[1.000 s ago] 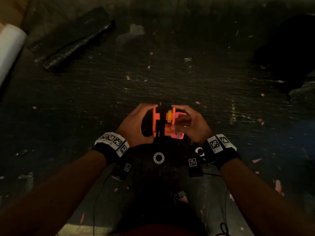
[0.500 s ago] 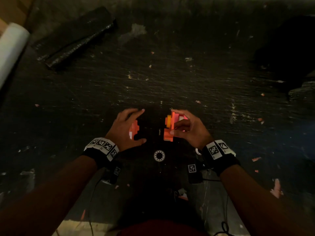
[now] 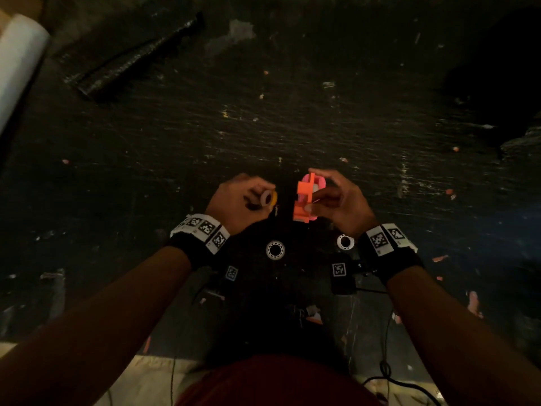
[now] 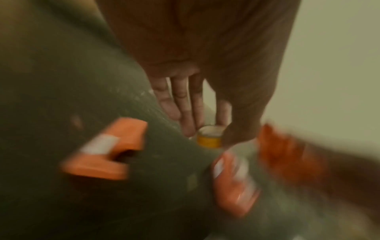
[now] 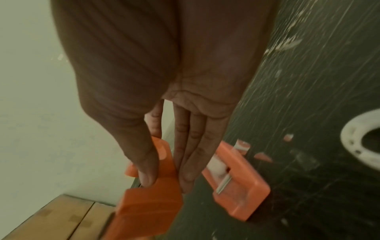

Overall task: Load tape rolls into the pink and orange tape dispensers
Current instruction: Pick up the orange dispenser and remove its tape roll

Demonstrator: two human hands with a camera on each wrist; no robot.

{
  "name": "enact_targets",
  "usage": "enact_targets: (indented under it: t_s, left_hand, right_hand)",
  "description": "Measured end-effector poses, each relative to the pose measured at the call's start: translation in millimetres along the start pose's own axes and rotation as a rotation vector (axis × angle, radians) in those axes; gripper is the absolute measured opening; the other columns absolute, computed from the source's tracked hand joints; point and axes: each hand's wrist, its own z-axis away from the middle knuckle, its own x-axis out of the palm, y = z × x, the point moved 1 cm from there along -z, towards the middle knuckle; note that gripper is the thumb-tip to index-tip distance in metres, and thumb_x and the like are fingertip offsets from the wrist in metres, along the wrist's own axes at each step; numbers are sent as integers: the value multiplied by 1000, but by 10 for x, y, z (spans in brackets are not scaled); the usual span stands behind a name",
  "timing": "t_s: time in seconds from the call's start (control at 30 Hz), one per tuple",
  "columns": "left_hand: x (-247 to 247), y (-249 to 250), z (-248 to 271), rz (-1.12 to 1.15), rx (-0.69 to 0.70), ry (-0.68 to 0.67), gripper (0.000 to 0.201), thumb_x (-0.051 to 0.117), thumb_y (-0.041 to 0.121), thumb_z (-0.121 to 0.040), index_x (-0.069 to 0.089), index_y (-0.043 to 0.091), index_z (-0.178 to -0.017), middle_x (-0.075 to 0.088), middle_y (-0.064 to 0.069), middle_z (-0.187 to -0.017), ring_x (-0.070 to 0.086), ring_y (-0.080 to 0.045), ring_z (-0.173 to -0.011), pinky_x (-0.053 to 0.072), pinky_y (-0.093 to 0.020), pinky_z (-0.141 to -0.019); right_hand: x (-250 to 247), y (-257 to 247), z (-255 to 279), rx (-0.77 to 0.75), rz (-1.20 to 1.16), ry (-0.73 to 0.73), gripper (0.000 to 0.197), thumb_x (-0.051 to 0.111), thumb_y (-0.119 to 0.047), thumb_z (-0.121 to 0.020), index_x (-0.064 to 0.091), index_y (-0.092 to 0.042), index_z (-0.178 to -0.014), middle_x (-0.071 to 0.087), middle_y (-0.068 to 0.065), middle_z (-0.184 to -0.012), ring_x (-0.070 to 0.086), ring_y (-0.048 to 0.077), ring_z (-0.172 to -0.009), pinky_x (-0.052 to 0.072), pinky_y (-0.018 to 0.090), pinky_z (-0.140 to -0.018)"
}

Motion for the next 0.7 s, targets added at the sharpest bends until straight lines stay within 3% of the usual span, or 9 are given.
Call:
enact_targets:
  t_s: [0.1,0.23,0.3,0.43,0.57,0.7]
  left_hand:
    - [95,-159,117,-482,38,-146,40,78,28,-77,69,33,-116,64,2,-112,66,-21,-103,53,-38,-90]
    - [332,-259,283,-834,35,-321,43,65,34,-82,62,38,-125,59,2,-125,51,-26,-128,38,-41,-101]
    - [390,-307,343,-852,31,-315,51,67,37,-78,59,39,-129,56,3,-127,48,-26,-128,36,-44,-103]
    - [446,-278,410,-738,85,-172,68,69,60,-62,62,32,-124,60,1,-118,54,-27,-116,41,-46,-96]
    - [632,-152,394,-756,75,-148,76,63,76,-58,61,29,-118,66,3,-110,55,-26,-110,37,-44,-95]
    - [781,-65,332,-735,8,-217,70,69,66,-70,52,31,-128,67,4,-121,55,-24,-119,32,-45,-100]
  right_hand:
    - [-54,14,37,8,12,16,79,85,0,-73,53,-29,-139,71,2,-116,72,14,-101,59,47,-93]
    - [-62,3,87,-3,-11,30,79,85,3,-73,53,-24,-140,74,2,-103,73,16,-99,60,44,-92]
    - [-61,2,111,-6,-10,34,79,85,2,-73,52,-24,-140,74,0,-99,73,14,-96,60,44,-91]
    - [-46,25,157,-12,-15,38,79,85,1,-72,53,-28,-139,76,-2,-93,74,14,-95,60,45,-90]
    - [-47,20,205,-27,-26,51,80,85,2,-72,53,-26,-140,75,3,-101,73,12,-96,61,39,-88]
    - [-53,32,283,-39,-25,63,78,84,2,-73,53,-24,-140,73,6,-109,73,12,-97,58,27,-83]
